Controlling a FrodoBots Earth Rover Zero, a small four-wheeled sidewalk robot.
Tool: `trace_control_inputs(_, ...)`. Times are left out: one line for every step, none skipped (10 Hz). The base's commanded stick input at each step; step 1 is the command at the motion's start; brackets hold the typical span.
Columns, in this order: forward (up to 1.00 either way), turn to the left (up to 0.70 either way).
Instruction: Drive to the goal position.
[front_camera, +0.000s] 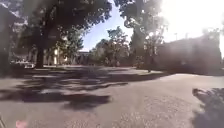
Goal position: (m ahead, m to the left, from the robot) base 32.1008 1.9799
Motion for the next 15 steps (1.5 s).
trace_control_inputs(0.7, 0.0)
trace_control_inputs(0.7, 0.0)
trace_control_inputs(0.7, 0.0)
trace_control_inputs(0.7, 0.0)
trace_control_inputs(0.7, 0.0)
trace_control_inputs(0.7, 0.0)
trace_control_inputs(0.7, 0.0)
trace_control_inputs(0.7, 0.0)
trace_control_inputs(0.7, 0.0)
trace_control_inputs(0.7, 0.01)
trace_control_inputs(0.7, 0.09)
trace_control_inputs(0.7, 0.14)
trace_control_inputs(0.7, 0.14)
trace_control_inputs(0.7, 0.14)
trace_control_inputs(0.7, 0.14)
